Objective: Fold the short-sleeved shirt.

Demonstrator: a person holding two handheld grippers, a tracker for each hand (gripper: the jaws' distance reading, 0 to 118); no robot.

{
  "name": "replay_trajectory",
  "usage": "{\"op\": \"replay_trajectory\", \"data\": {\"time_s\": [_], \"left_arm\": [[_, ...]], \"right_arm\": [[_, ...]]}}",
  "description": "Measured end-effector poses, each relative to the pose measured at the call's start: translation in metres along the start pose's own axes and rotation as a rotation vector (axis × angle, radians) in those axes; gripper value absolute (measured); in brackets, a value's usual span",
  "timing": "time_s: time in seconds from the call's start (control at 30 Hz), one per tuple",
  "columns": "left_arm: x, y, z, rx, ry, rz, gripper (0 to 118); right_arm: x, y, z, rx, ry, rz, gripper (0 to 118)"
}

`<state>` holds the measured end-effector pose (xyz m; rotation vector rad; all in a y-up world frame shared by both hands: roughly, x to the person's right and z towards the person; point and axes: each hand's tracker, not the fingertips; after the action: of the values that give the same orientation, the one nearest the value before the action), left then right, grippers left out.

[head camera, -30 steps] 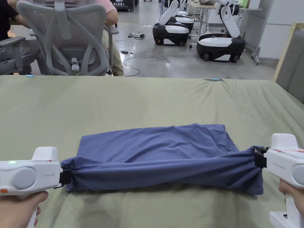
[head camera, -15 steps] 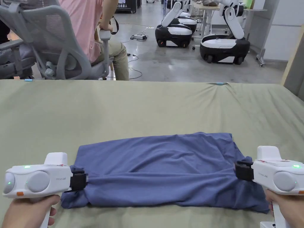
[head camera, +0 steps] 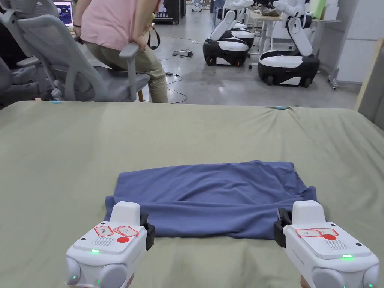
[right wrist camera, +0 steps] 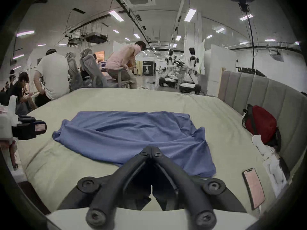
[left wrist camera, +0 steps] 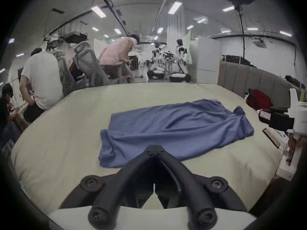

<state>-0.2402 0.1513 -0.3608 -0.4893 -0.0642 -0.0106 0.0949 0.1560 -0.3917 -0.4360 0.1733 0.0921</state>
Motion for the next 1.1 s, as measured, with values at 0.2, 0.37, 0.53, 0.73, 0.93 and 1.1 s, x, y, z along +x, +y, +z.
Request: {"op": "replay_trajectory", "data": {"time_s": [0.2, 0.37, 0.53, 0.73, 0.93, 1.1], "left_arm": [[-0.072, -0.021, -0.011, -0.180, 0.078, 0.197, 0], [-0.088, -0.011, -0.036, -0.208, 0.044, 0.243, 73], [-0.092, 0.008, -0.085, -0.250, 0.112, 0.194, 85], [-0.088, 0.001, -0.145, -0.415, 0.161, 0.064, 41], [-0.078, 0.026, -0.119, -0.347, 0.141, -0.095, 1], [-0.089, 0.040, -0.095, -0.258, 0.101, 0.042, 1]], "right_arm": [[0.000, -0.004, -0.003, -0.004, 0.008, 0.009, 0], [0.005, -0.007, -0.015, -0.025, 0.013, 0.005, 0], [0.025, -0.009, -0.024, -0.045, -0.011, -0.007, 0], [0.069, -0.017, -0.036, -0.113, -0.095, -0.026, 0], [0.122, -0.019, -0.063, -0.173, -0.165, -0.076, 4], [0.144, -0.022, -0.103, -0.239, -0.110, -0.162, 118]]}}
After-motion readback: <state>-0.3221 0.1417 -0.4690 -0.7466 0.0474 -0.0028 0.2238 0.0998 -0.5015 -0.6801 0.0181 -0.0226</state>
